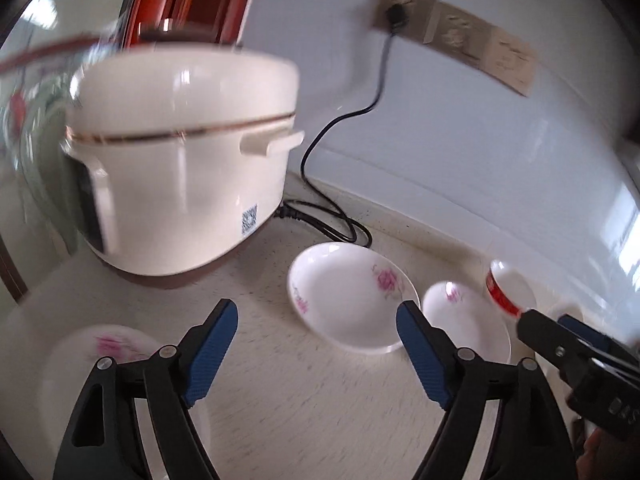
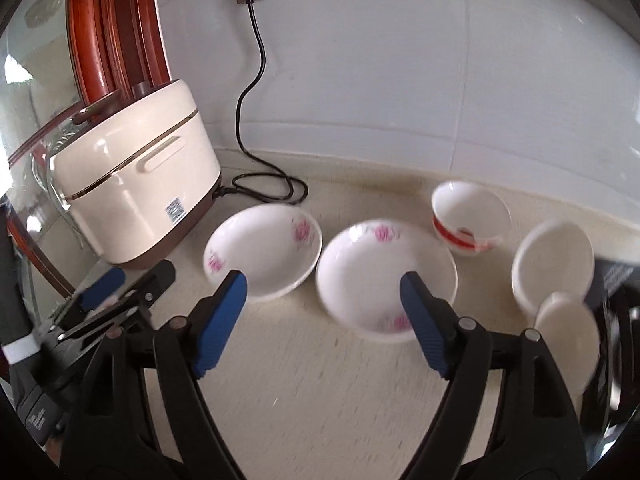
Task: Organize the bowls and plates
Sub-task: 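Move both tools back toward the remaining flower plates by the wall, then close the left tool on a flower plate rim while the right tool grasps another plate, then carry the plates to the stack by the rice cooker and open both tools, then move both tools back toward the plates near the red-banded bowl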
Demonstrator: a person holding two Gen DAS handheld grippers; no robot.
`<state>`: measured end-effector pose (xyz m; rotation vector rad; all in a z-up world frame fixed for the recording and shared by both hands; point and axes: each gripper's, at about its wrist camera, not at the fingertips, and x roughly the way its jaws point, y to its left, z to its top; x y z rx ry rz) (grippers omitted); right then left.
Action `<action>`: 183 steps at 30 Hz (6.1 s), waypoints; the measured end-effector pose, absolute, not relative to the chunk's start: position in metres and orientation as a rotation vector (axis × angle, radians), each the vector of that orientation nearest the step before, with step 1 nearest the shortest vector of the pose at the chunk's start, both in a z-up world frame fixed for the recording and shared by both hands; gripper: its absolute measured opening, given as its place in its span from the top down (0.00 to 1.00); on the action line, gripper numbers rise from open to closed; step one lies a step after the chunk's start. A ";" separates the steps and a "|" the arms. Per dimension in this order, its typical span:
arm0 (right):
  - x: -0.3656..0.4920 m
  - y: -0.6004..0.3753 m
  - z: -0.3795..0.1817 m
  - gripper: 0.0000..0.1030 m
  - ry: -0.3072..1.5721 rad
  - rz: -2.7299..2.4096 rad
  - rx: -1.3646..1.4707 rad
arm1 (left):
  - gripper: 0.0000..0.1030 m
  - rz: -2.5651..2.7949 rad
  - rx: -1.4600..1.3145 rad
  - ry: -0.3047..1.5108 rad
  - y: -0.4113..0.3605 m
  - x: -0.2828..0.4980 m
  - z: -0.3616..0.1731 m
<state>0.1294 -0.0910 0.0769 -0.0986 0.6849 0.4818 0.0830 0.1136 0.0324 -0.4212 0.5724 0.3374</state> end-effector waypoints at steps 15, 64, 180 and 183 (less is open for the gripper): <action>0.252 -0.020 0.019 0.28 0.855 0.590 -0.264 | 0.30 0.441 -0.584 0.669 0.147 0.128 -0.026; 0.235 -0.014 0.022 0.78 0.910 0.657 -0.324 | 0.88 0.259 -0.664 0.672 0.139 0.101 -0.016; 0.089 -0.009 0.038 0.23 0.517 0.488 -0.245 | 0.38 0.467 -0.199 0.504 0.115 -0.024 0.032; 0.104 -0.030 0.039 0.21 0.513 0.445 -0.175 | 0.38 0.447 -0.175 0.506 0.104 -0.010 0.036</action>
